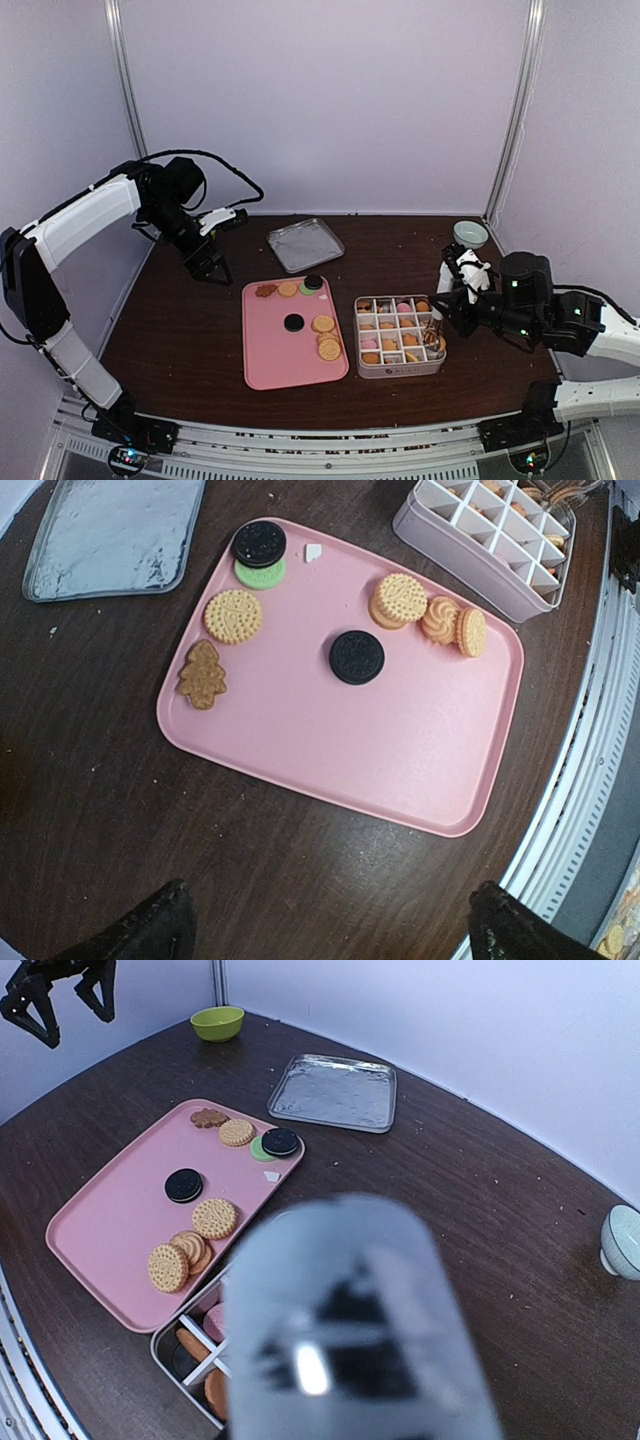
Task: Pack the cookies
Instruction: Place the fake cookies in the empty pocket of the box.
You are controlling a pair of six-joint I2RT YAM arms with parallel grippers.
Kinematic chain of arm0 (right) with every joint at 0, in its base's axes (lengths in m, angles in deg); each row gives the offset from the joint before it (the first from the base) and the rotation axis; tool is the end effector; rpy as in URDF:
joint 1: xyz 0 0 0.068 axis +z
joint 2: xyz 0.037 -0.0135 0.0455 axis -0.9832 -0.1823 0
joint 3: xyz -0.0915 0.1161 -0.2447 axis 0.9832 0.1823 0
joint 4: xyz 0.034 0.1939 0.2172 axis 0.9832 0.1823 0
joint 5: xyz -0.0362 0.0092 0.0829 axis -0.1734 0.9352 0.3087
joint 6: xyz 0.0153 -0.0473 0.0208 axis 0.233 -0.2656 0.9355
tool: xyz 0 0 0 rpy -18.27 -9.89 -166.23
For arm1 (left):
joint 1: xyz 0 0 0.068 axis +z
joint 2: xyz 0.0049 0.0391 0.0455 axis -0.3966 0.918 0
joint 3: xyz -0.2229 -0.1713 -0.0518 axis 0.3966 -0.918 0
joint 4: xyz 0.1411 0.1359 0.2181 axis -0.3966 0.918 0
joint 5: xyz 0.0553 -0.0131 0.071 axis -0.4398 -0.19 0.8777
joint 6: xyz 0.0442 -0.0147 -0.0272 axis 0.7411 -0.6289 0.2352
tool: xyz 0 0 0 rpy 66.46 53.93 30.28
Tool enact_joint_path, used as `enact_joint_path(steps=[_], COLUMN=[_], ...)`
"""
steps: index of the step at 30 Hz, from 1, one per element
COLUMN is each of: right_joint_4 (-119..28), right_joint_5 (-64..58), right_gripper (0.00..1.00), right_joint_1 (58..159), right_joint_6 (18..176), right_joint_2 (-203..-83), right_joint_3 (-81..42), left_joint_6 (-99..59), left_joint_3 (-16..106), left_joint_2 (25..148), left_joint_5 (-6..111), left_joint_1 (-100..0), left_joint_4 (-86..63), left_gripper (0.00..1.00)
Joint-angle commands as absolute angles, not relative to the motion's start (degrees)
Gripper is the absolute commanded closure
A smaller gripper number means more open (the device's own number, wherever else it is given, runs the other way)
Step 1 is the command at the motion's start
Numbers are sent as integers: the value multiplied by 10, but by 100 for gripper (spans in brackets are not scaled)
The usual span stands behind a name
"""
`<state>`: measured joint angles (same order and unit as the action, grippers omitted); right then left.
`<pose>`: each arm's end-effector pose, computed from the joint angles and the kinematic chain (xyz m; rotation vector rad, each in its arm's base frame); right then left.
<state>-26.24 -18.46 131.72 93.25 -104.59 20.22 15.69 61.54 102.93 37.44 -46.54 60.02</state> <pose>0.1250 0.1531 0.2804 -0.7717 1.9112 0.4645 0.3106 -0.1483 0.3311 1.1938 2.5186 -0.5679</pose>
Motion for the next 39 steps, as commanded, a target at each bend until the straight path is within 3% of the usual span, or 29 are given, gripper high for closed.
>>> enact_joint_path(steps=[1, 14, 24, 30, 39], right_joint_4=[-278, -273, -313, -337, -195], right_joint_5=[-204, -210, -172, -105, -30], right_gripper=[68, 66, 67, 63, 65], right_joint_1=[1315, 1315, 1315, 1333, 1401], right_joint_6=[938, 929, 925, 997, 1006], right_joint_2=[-1044, -1029, -1099, -1257, -1607], right_joint_3=[201, 190, 91, -34, -347], left_joint_6=[166, 163, 165, 167, 161], left_joint_3=[633, 638, 637, 630, 572], left_joint_2=[1029, 1030, 1036, 1027, 998], left_joint_5=[363, 362, 351, 348, 373], left_joint_1=[-459, -459, -416, -356, -332], left_joint_4=[605, 605, 605, 603, 579], left_gripper=[2, 2, 2, 2, 2])
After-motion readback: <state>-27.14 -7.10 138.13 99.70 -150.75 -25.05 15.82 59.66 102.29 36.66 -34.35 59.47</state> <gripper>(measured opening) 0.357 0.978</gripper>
